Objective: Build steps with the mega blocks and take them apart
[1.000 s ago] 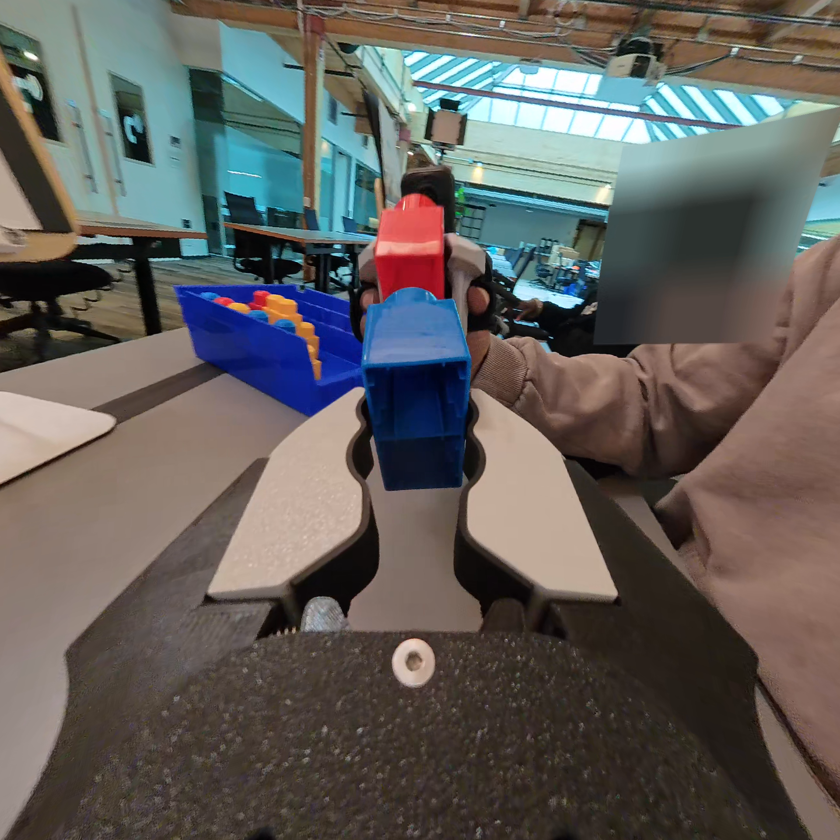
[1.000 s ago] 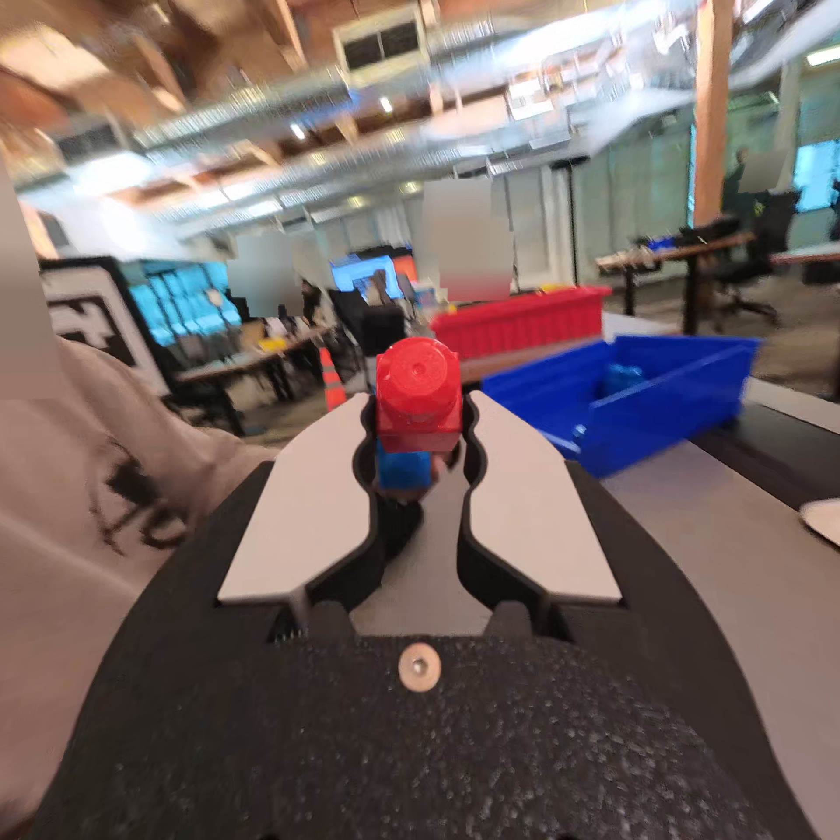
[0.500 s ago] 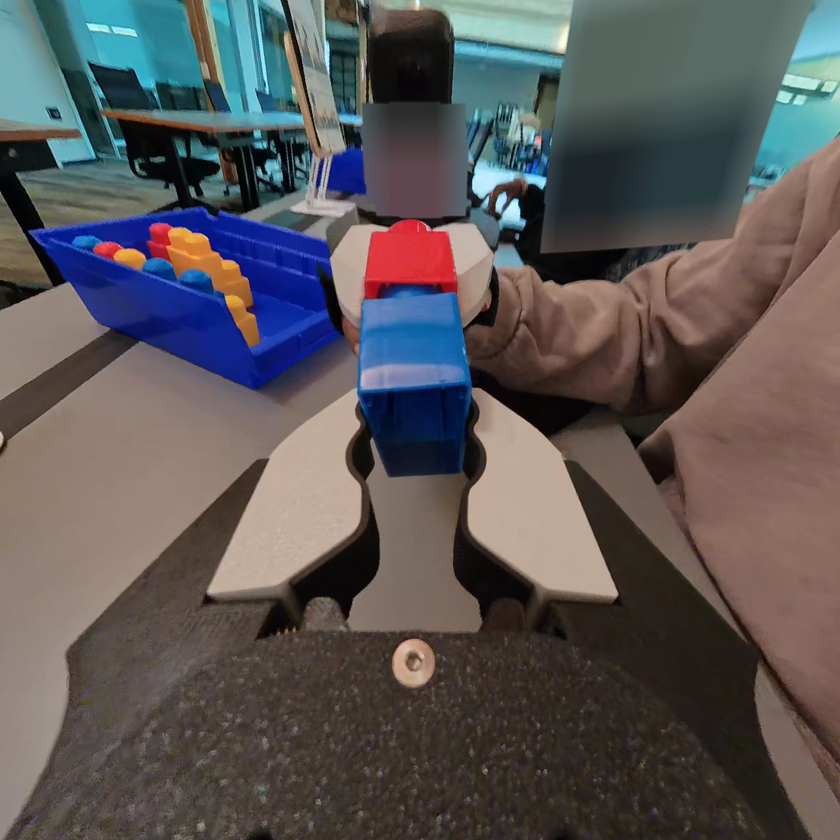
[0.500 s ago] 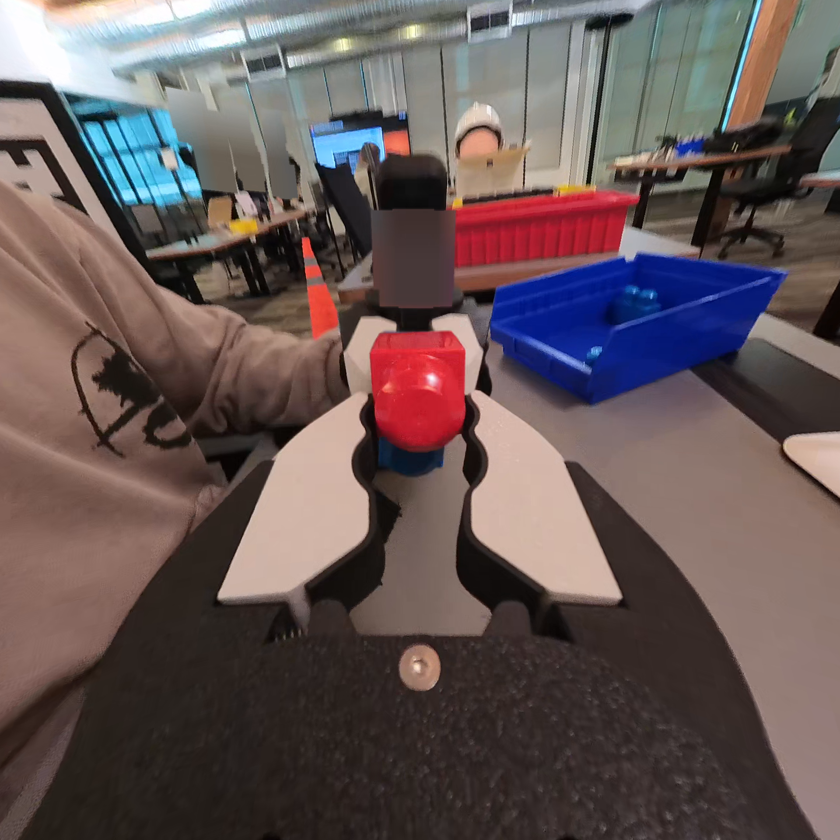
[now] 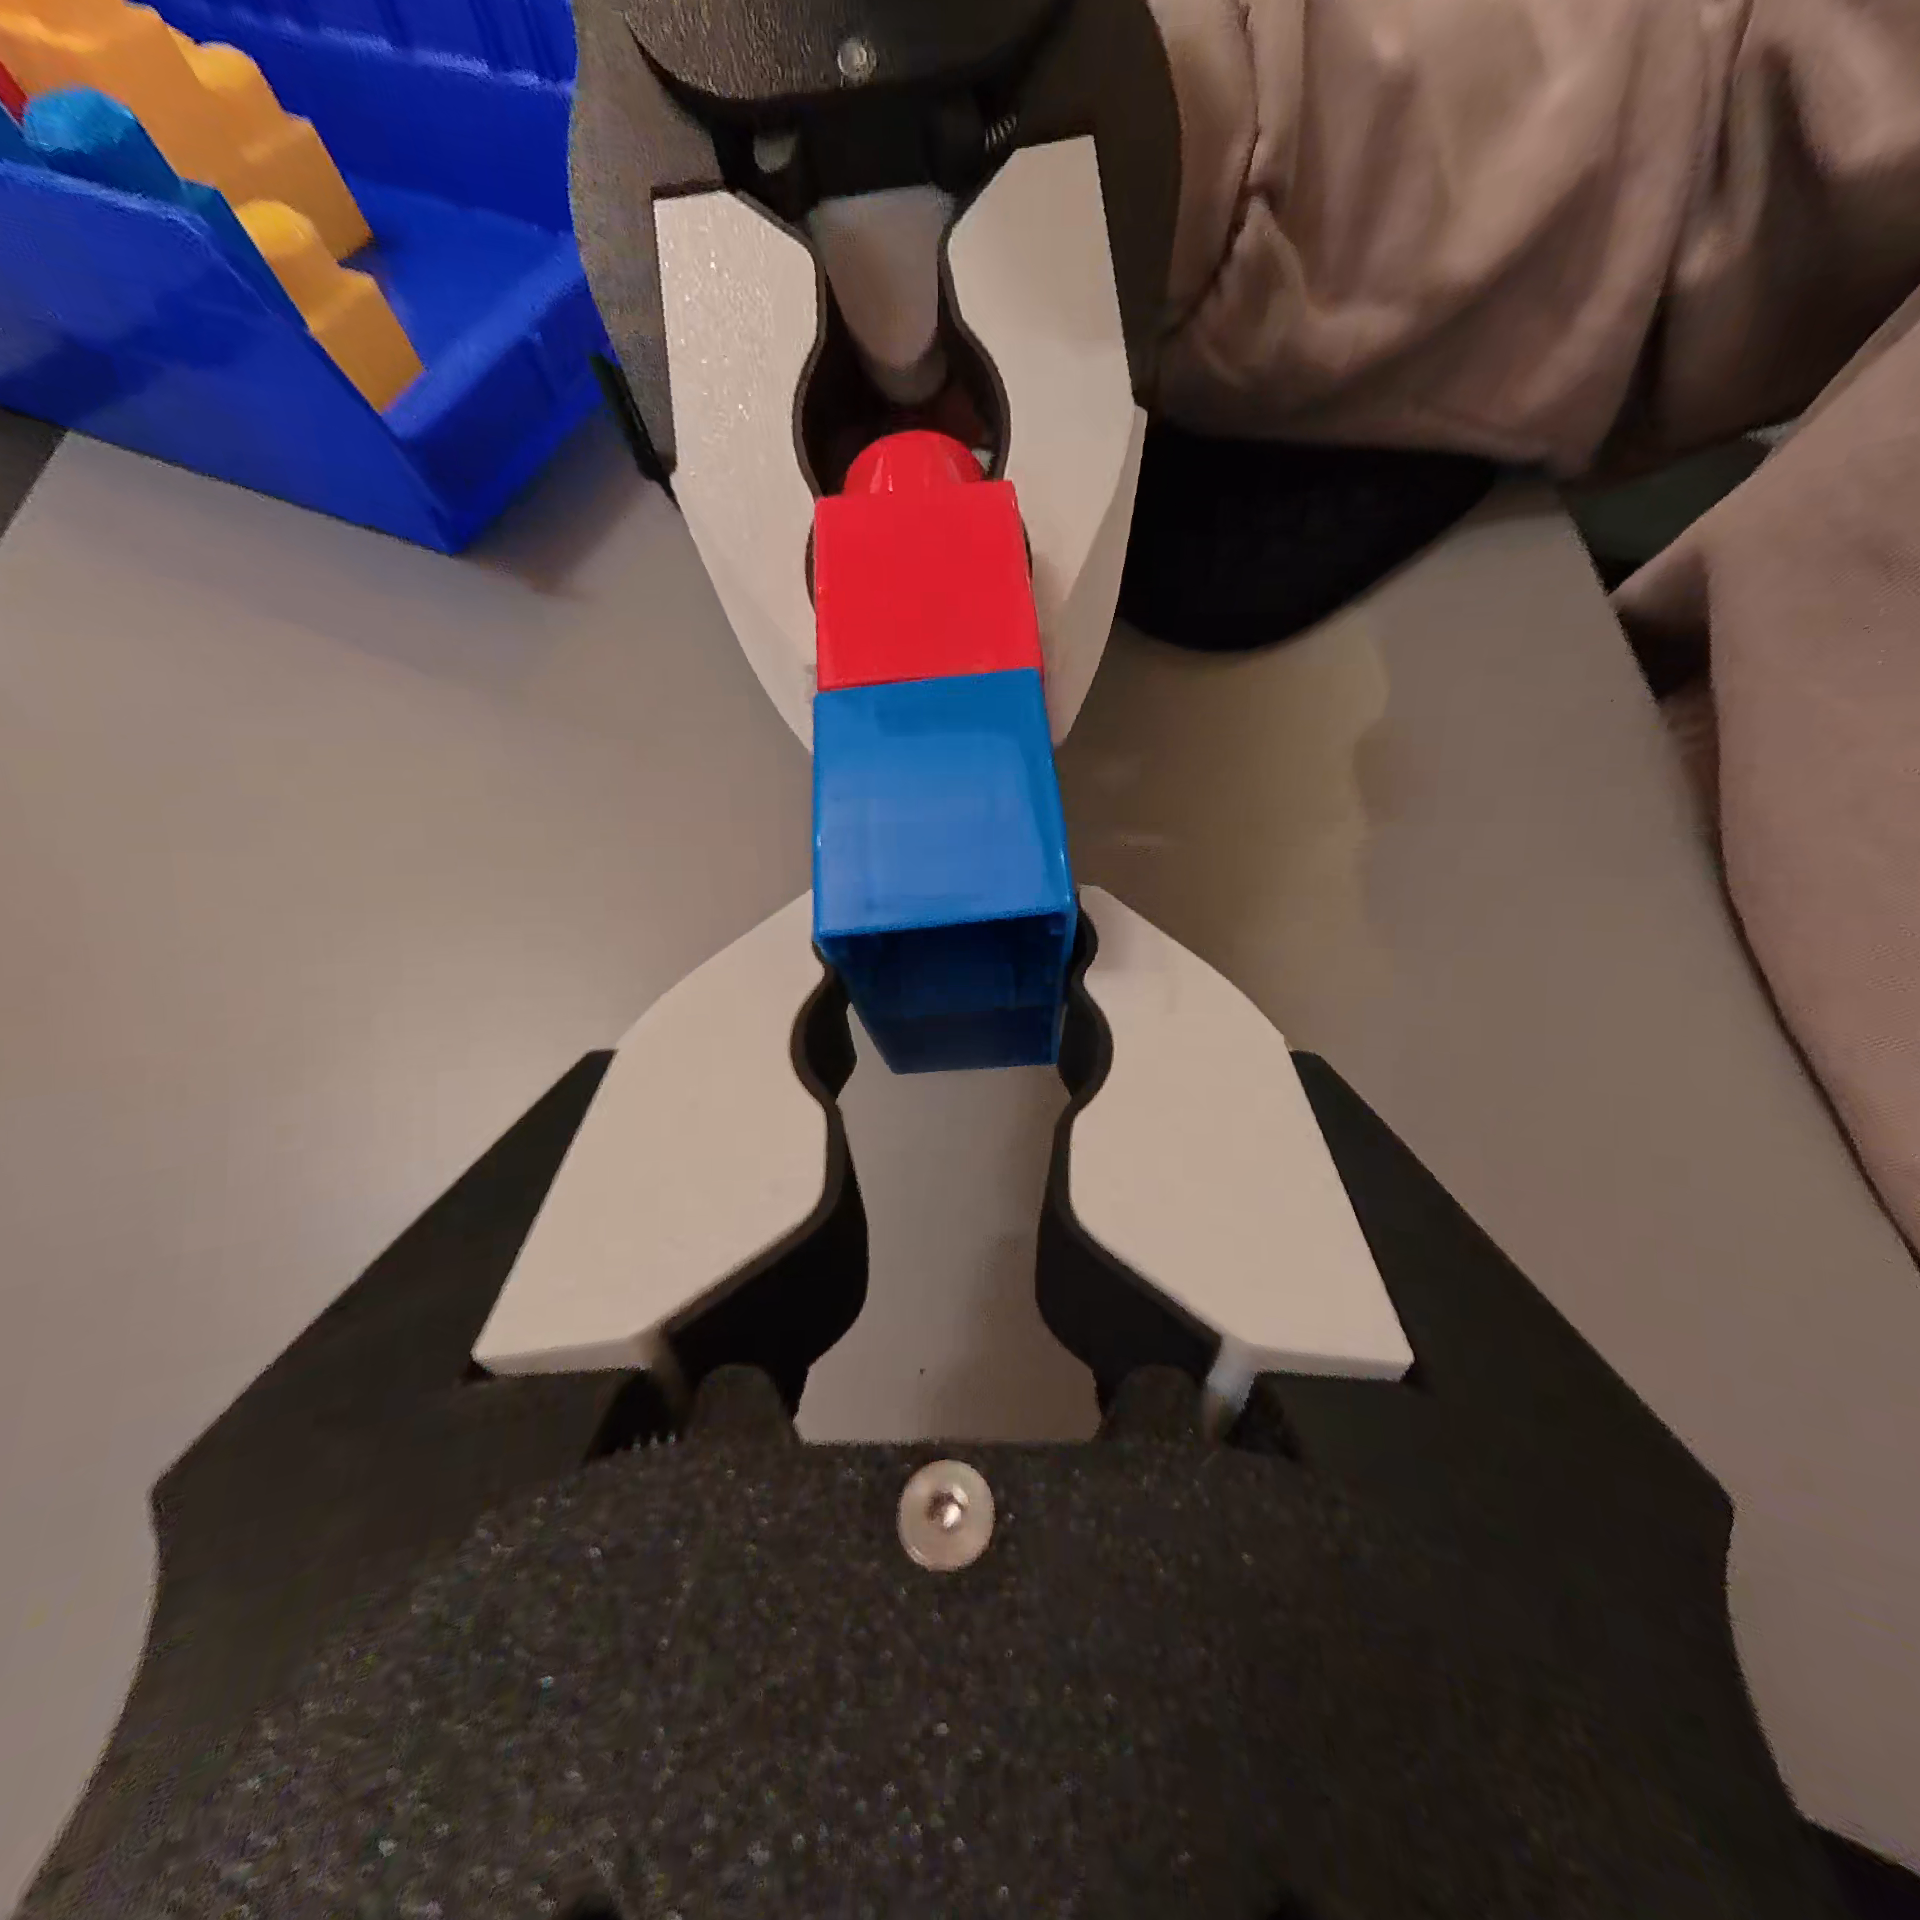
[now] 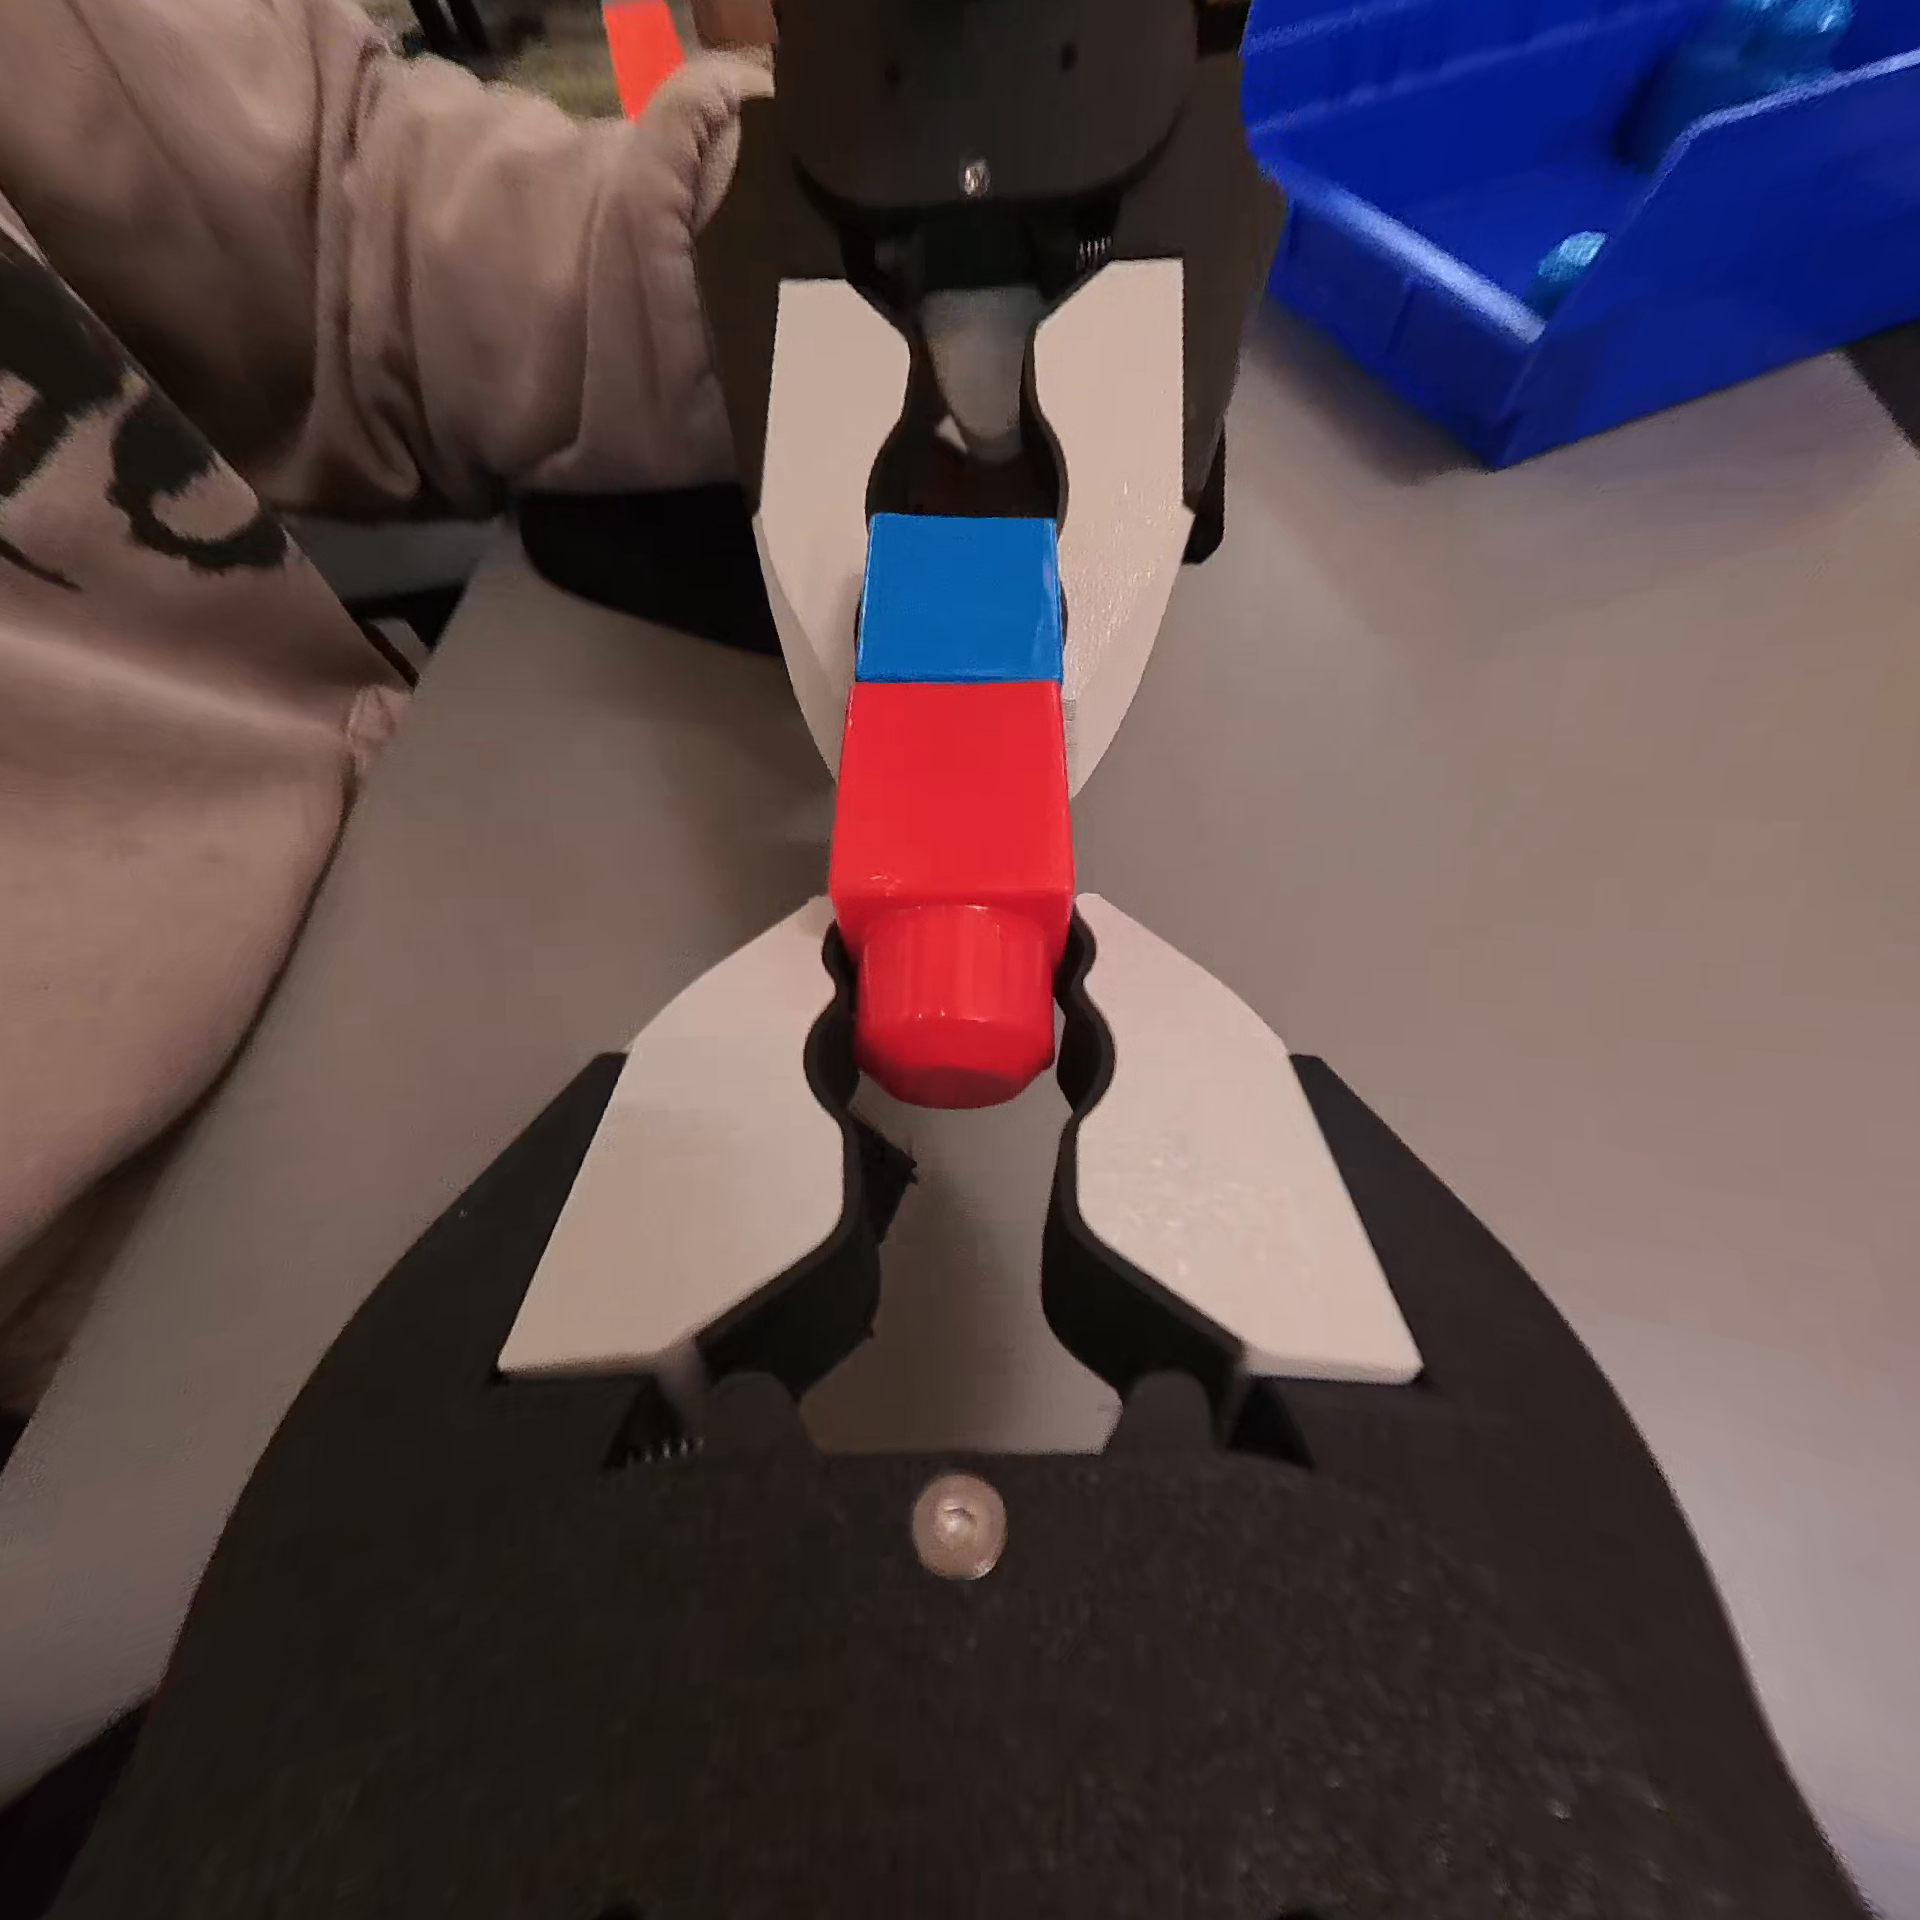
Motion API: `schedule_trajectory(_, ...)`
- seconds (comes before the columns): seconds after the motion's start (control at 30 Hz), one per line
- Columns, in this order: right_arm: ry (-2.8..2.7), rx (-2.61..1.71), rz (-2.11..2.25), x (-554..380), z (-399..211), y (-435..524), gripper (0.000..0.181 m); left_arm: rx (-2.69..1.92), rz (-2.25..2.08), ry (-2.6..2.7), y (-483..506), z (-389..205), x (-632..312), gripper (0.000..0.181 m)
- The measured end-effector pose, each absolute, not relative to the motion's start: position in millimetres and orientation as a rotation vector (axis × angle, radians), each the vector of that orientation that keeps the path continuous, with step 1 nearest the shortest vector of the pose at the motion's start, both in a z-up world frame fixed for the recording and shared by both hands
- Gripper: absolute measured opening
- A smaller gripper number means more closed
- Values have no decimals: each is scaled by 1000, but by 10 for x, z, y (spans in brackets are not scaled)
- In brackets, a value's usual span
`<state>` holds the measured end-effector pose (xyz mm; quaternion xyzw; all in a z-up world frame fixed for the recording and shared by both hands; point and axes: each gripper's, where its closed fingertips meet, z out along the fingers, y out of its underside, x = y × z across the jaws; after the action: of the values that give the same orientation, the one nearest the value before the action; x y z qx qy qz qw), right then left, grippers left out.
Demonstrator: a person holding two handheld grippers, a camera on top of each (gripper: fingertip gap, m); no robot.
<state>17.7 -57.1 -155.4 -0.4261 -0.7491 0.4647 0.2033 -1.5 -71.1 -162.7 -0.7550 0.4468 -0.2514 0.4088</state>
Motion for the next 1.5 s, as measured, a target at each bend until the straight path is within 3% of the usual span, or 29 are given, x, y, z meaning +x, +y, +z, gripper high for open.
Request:
schedule_trajectory(0.23, -2149, -1220, 1202, 159, -1755, -556, 35, -1933, -566, 1154, -692, -1742, -43, 37)
schedule_trajectory(0.57, -1733, -1081, 1510, 183, -974, -409, 39, -1674, -728, 858, -606, -1277, -52, 37)
schedule_trajectory(0.97, -1760, -1045, 1458, 291, -836, -396, 32, -1631, -701, 815, -561, -1342, 70, 38)
schedule_trajectory(1.07, -1785, -1089, 1321, 439, -683, -122, 31, -1612, -569, 755, -465, -1295, -92, 28)
schedule_trajectory(1.2, -1845, -1240, 942, 795, -397, 612, 32, -1533, -410, 587, -364, -1072, -419, 1)
schedule_trajectory(1.33, -1893, -1493, 503, 1237, -278, 1568, 31, -1524, -239, 406, -286, -944, -759, 0)
schedule_trajectory(1.5, -1947, -1801, 228, 1633, -679, 2407, 32, -1516, -233, 269, -261, -896, -990, 0)
